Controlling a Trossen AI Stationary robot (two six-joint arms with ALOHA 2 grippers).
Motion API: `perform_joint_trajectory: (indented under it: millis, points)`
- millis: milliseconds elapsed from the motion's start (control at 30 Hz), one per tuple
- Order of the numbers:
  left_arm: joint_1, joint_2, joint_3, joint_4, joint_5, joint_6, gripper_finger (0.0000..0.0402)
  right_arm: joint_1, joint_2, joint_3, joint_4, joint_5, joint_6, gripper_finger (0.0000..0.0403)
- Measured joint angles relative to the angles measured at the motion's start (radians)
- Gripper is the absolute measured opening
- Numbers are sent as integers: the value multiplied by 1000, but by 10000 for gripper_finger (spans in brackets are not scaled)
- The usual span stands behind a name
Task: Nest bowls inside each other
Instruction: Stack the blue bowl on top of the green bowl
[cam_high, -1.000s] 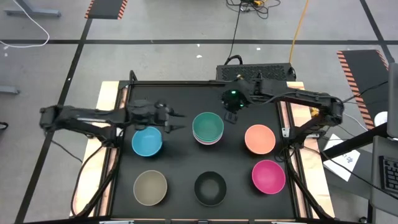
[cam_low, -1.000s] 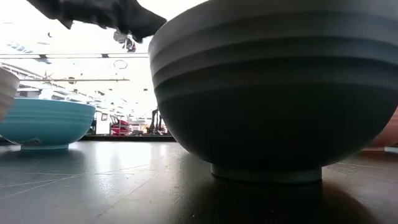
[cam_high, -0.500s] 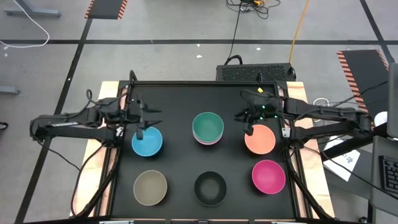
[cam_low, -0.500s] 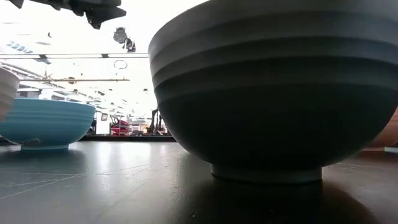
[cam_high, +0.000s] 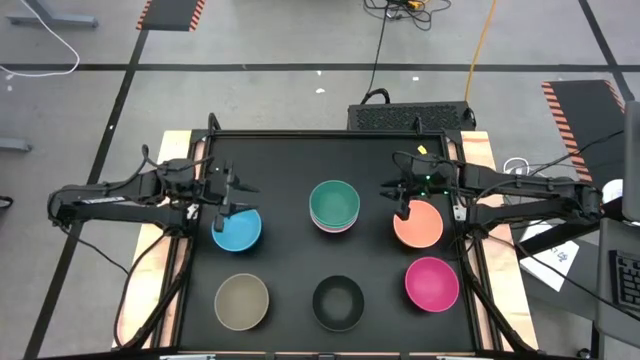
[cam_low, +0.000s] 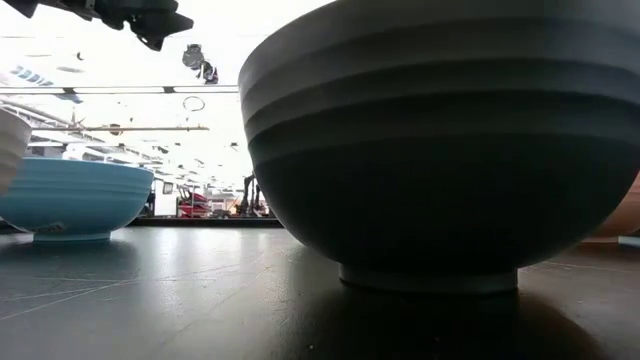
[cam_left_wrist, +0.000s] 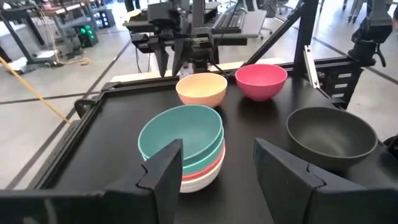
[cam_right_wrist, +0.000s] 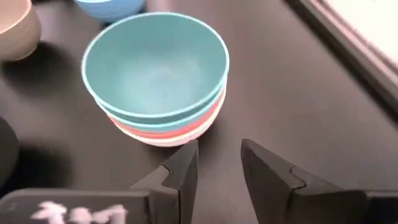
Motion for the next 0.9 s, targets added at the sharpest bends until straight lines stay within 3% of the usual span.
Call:
perform_joint_trajectory:
  millis: [267,400,600,767,900]
  points:
    - [0,0,0,19,-26,-18,198,0,-38,0,92,31,-170,105]
    - [0,0,0,18,-23,-30,198,3,-42,1,143,12,-134,105]
    - [0,0,0,7,-2,-52,198,17,-59,0,31,-75,-206,105]
    - [0,0,0,-12,-2,-52,198,-12,-90,0,-53,-49,-61,105]
    - [0,0,0,-7,7,-75,198,-45,-133,0,-208,-96,67,105]
